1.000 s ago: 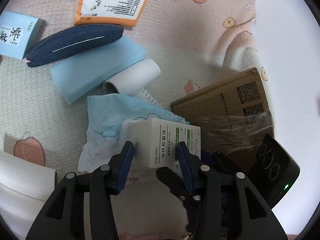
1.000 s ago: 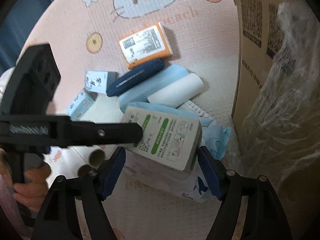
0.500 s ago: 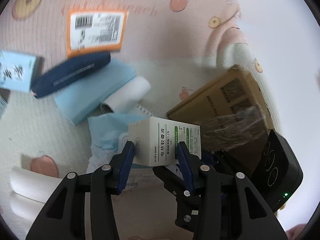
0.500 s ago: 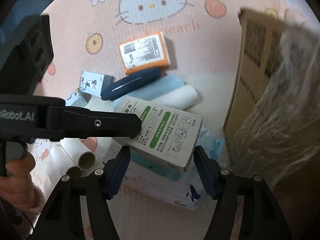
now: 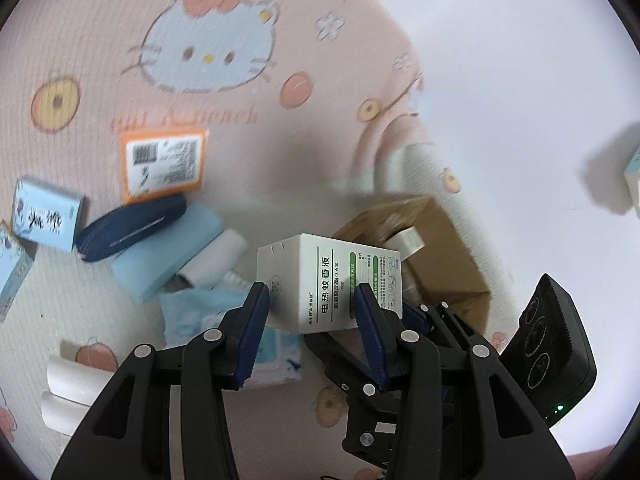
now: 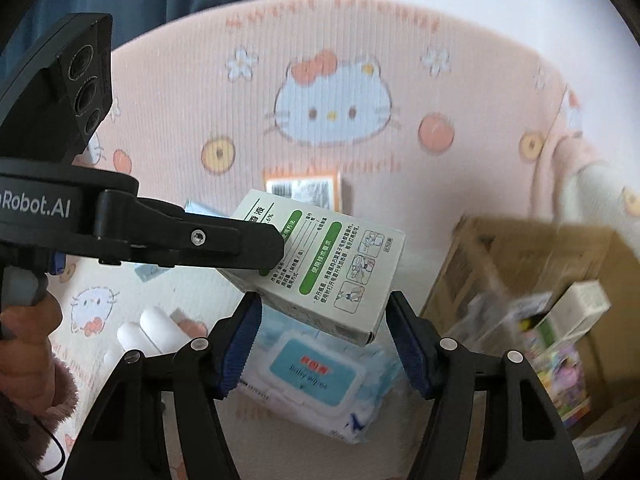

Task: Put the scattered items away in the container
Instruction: 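Lift the held medicine box and carry it over the cardboard box, then lower the held medicine box into the cardboard box onto the stack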

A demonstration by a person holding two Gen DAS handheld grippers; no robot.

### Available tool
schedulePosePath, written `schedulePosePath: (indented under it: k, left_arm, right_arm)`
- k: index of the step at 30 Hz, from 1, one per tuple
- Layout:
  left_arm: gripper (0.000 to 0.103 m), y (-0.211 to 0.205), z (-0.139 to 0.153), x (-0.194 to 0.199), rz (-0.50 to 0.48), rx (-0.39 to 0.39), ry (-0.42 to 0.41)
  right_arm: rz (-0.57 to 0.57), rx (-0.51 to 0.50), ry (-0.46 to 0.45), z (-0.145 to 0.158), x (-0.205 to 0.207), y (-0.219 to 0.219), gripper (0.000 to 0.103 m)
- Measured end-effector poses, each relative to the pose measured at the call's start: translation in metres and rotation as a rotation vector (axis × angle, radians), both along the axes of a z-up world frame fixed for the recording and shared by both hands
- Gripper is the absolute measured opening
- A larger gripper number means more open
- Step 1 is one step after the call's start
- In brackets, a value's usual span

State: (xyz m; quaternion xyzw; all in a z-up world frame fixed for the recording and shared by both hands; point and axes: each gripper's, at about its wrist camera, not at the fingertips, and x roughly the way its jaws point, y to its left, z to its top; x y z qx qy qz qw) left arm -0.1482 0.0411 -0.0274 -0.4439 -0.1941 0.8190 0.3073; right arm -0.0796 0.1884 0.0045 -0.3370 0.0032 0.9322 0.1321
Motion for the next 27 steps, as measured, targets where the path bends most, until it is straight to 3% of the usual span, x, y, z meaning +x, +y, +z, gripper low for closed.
schedulePosePath:
  k: [8, 17, 27]
  left_arm:
    - [0.048, 0.030, 0.035, 0.001, -0.062, 0.042, 0.047]
    - [0.048, 0.105, 0.047, -0.007, -0.180, 0.106, 0.003]
    - [0.048, 0.192, 0.038, -0.025, -0.259, 0.037, -0.054]
  right_arm:
    - [-0.038, 0.084, 0.005, 0.042, 0.014, 0.016, 0.063]
    - [-0.099, 0.080, -0.012, 0.072, 0.058, 0.078, 0.063]
    - [-0.132, 0.032, -0.080, 0.068, 0.104, 0.156, 0.063]
